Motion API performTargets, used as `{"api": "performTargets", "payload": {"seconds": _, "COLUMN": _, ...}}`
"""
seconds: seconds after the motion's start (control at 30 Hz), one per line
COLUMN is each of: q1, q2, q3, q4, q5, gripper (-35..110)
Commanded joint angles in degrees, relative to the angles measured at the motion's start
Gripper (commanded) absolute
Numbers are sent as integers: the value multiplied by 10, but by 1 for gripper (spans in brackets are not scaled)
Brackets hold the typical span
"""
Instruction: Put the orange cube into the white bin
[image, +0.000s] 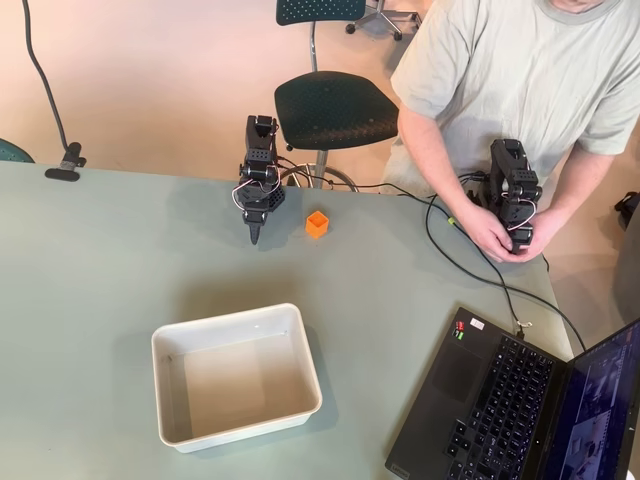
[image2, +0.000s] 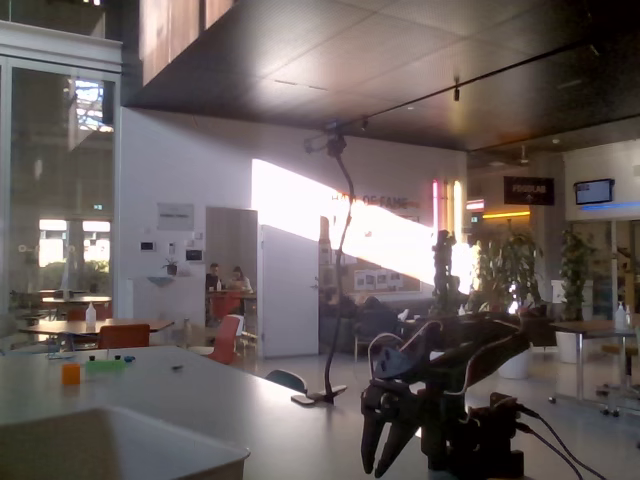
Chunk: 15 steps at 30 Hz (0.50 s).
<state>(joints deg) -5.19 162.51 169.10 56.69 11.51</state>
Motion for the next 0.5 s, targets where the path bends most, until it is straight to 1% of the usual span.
{"api": "performTargets", "payload": {"seconds": 0.0, "q1": -4, "q2": 4, "q3": -26, "q4": -4, "q5": -2, "gripper": 6}}
{"api": "performTargets", "payload": {"seconds": 0.23, "q1": -6, "q2": 4, "q3": -149, "q4": -4, "q5": 4, "gripper": 6}}
{"api": "performTargets", "payload": {"seconds": 0.4, "q1": -11, "q2": -11, "q3": -314, "q4": 11, "q5": 5, "gripper": 6}}
{"api": "performTargets", "payload": {"seconds": 0.47, "q1": -23, "q2": -35, "q3": -385, "q4": 42, "q5": 0, "gripper": 6}}
